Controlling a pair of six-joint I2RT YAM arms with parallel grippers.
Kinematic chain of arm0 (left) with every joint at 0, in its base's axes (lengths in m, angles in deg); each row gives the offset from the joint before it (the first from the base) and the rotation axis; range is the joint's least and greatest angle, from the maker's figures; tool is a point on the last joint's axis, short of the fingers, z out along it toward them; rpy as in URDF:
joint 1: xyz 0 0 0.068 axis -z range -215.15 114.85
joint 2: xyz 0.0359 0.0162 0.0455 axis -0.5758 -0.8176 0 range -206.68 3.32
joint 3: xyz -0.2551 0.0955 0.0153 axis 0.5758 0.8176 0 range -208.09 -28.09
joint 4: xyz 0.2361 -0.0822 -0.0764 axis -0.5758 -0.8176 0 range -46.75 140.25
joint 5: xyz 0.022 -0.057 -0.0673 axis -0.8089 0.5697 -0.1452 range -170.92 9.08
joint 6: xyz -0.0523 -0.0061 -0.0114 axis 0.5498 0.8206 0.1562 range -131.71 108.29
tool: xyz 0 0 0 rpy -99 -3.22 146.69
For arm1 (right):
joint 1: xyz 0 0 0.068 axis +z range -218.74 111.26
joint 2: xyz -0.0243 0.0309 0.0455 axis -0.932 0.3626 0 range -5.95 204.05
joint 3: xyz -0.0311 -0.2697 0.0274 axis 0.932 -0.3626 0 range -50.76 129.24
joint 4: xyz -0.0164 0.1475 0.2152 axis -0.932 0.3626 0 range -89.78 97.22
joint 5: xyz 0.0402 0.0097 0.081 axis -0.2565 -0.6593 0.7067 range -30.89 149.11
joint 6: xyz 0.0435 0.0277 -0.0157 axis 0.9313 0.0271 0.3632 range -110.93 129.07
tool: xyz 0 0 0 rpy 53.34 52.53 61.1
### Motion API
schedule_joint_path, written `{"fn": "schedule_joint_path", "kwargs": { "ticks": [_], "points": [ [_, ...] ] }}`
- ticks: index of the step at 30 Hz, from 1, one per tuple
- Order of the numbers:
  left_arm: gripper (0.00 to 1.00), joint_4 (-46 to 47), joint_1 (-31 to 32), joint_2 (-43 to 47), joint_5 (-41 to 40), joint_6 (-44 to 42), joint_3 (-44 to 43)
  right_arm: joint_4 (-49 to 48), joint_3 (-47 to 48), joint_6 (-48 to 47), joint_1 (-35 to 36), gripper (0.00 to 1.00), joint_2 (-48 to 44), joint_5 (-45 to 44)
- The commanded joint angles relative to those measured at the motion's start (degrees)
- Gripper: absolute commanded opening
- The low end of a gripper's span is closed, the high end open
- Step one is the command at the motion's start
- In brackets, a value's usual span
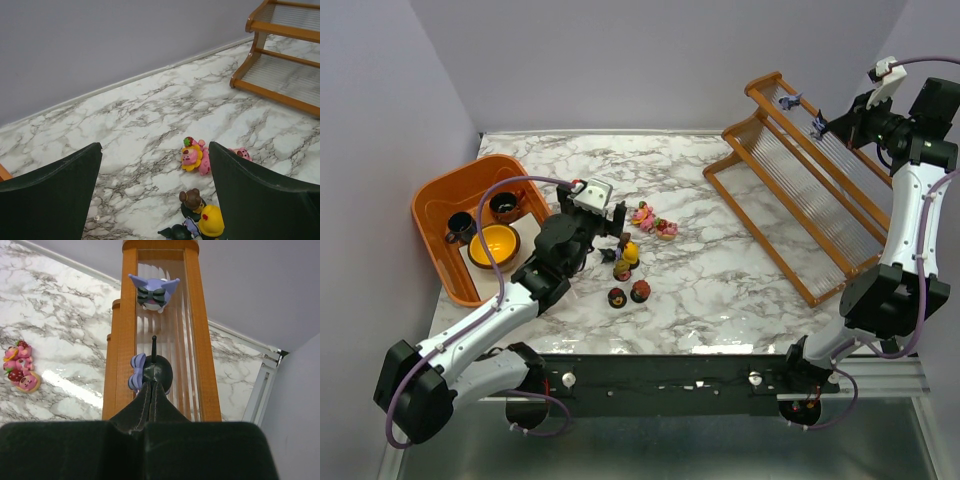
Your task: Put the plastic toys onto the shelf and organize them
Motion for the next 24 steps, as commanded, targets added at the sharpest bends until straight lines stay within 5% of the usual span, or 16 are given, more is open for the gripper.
{"fn": "schedule_joint_path", "kwargs": {
  "ticks": [1,24],
  "points": [
    [0.99,1.3,-0.2,-0.4,1.3,-0.6,0.4,-0.2,2.0,0.2,-0.4,0.02,0.9,0.7],
    [0.99,1.3,-0.2,-0.3,2.1,-0.8,0.4,-0.9,2.1,1.5,-0.4,0.25,2.1,-0.1]
  ]
}}
